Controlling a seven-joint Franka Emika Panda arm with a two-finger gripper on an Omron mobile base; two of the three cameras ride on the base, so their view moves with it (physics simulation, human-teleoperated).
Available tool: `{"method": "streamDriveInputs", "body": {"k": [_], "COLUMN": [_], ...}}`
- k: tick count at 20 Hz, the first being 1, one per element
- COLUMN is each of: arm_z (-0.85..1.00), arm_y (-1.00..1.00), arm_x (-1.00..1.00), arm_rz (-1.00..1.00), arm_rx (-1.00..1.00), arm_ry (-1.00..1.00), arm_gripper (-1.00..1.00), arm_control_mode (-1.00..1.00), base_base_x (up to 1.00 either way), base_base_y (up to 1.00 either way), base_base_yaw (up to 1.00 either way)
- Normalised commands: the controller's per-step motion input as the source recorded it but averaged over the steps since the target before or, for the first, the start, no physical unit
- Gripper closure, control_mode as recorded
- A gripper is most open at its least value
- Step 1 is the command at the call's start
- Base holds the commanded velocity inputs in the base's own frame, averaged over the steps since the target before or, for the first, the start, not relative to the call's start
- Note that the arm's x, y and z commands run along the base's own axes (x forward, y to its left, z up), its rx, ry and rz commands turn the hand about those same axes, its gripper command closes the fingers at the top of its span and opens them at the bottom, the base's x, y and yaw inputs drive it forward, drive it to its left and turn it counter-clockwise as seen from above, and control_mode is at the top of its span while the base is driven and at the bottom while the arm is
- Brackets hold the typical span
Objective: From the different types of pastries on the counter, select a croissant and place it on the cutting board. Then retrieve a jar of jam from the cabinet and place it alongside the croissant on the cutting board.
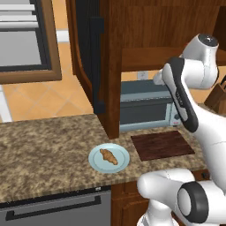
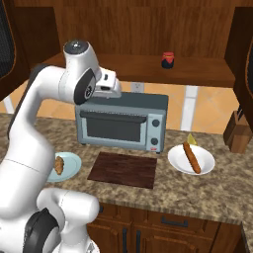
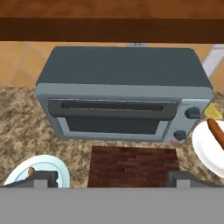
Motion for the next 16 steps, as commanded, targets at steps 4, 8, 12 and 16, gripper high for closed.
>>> {"method": "streamDriveInputs", "body": {"k": [4, 8, 12, 16], "arm_z": [0.39, 0.95, 0.36, 0.30], "arm_y": [-0.23, -0.56, -0.23, -0.79], "arm_x": [0.22, 0.15, 0.02, 0.52], "arm_rz": [-0.06, -0.17, -0.11, 0.00], "arm_rx": [-0.01, 0.00, 0.00, 0.03], "arm_ry": [-0.04, -0.18, -0.11, -0.01], "arm_gripper": [-1.00, -1.00, -1.00, -1.00], "arm_control_mode": [-1.00, -1.00, -1.00, -1.00], "base_base_x": [0.00, 0.00, 0.00, 0.00], "base_base_y": [0.00, 0.00, 0.00, 0.00], "base_base_yaw": [0.00, 0.00, 0.00, 0.00]}}
